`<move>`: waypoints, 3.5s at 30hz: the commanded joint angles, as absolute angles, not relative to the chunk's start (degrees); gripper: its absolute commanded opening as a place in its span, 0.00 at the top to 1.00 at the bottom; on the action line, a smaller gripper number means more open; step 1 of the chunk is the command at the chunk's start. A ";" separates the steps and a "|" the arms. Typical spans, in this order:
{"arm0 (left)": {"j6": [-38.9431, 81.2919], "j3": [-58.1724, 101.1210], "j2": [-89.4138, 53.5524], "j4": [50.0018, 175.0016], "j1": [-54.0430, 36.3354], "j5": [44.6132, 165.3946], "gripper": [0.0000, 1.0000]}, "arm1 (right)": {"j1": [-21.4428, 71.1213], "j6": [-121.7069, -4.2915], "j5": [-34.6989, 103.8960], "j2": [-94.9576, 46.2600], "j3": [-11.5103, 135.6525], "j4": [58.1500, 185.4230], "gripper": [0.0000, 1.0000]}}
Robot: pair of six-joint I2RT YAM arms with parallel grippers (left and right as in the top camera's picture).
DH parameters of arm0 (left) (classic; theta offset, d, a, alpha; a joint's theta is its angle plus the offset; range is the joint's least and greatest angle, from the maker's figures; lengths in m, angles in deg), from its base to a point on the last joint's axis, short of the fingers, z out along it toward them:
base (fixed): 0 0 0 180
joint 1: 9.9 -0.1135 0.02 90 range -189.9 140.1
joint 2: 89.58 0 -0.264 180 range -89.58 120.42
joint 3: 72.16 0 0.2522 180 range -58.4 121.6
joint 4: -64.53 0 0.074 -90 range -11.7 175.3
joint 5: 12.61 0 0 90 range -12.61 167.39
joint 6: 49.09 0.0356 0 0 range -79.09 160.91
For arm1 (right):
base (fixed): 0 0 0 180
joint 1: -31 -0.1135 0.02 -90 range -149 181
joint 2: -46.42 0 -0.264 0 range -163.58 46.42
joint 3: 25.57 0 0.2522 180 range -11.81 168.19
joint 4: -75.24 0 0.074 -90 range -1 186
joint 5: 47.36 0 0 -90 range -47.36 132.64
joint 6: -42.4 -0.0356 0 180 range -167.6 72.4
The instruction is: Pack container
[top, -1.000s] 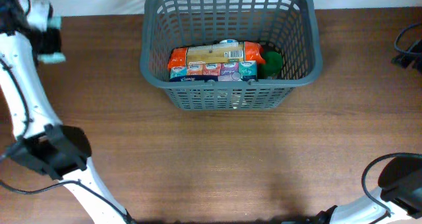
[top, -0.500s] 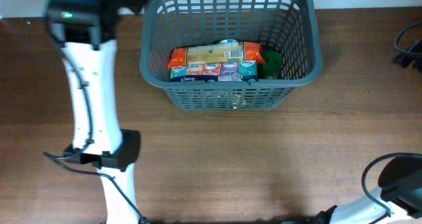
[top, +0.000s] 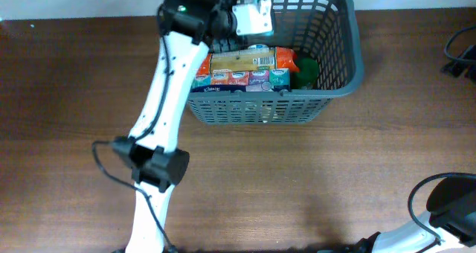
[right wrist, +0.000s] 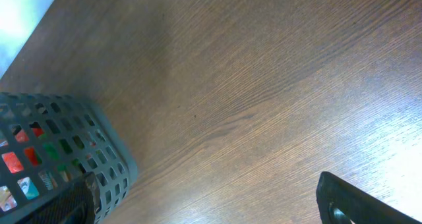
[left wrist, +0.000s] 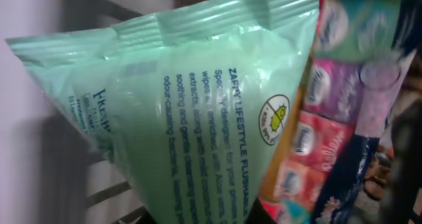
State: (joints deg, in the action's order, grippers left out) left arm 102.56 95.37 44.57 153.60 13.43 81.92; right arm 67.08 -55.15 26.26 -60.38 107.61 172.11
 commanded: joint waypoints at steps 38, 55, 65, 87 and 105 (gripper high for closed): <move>51.87 96.49 23.43 147.27 -20.78 73.51 0.01 | 58.64 -42.80 27.31 -55.03 114.63 176.24 0.03; 48.22 80.71 23.46 149.98 -30.59 73.49 0.01 | 48.63 -43.52 32.77 -34.41 127.32 178.17 0.01; 48.22 80.53 23.46 151.02 -30.59 73.49 0.01 | 48.63 -43.55 31.92 -34.46 127.28 180.37 0.01; 48.22 80.53 23.43 151.02 -30.59 73.49 0.01 | 48.67 -43.35 28.25 -33.61 125.95 181.79 0.01; 48.22 80.53 23.46 151.02 -30.59 73.49 0.01 | 42.38 -43.48 28.34 7.77 61.32 136.86 0.01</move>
State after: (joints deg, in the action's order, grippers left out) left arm 48.75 80.86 23.32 150.98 -30.28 73.68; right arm 45.72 -43.28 27.77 2.98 68.75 139.26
